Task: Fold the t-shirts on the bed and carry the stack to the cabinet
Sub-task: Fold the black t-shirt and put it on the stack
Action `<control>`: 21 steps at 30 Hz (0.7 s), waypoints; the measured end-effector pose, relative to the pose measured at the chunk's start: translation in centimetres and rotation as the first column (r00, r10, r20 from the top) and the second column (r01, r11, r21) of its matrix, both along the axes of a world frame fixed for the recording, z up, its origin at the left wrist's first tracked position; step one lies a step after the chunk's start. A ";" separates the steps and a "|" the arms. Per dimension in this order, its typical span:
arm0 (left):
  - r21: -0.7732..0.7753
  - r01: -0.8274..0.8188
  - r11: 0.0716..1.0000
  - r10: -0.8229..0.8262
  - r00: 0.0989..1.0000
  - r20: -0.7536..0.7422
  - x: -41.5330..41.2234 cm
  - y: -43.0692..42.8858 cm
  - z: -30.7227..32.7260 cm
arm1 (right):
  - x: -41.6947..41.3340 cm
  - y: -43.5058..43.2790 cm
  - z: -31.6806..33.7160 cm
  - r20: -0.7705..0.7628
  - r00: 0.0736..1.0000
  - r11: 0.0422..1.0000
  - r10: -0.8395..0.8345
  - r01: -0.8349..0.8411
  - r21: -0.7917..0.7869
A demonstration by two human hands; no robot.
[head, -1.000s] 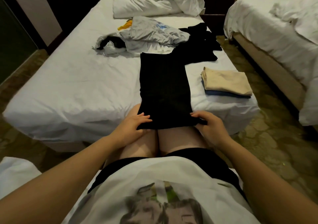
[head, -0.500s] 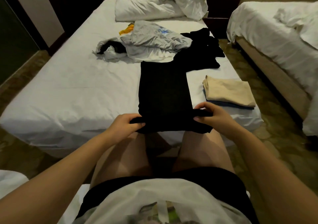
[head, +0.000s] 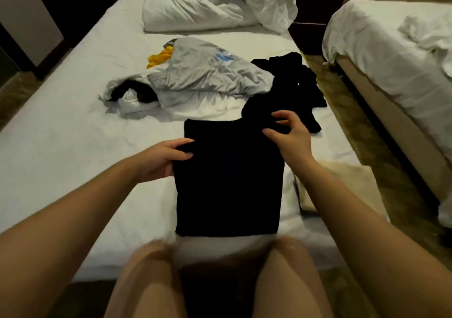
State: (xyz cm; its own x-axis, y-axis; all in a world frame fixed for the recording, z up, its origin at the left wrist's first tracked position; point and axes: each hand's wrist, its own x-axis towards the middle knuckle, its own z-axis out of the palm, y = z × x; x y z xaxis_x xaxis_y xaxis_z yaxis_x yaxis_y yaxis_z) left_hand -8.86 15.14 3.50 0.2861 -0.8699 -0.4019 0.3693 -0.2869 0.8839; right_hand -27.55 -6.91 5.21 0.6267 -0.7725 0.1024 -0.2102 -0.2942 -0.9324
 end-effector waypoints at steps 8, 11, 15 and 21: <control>0.244 -0.306 0.920 0.349 0.924 -0.158 6.7 -4.6 -11.2 | 7.1 -4.2 -13.3 -0.344 0.939 0.905 -0.012 0.156 0.395; 0.231 -0.397 0.888 0.436 0.887 -0.152 5.8 -4.9 -12.8 | 7.1 -3.7 -15.7 -0.355 0.927 0.938 -0.119 0.222 0.265; 0.218 -0.425 0.879 0.429 0.903 0.028 6.4 -6.7 -12.2 | 9.3 -4.6 -15.6 -0.323 0.923 0.955 -0.207 0.263 0.140; 0.100 -0.561 0.822 0.553 0.828 0.094 8.8 -9.8 -11.2 | 12.1 -7.8 -13.5 -0.190 0.946 0.961 -0.261 0.273 0.038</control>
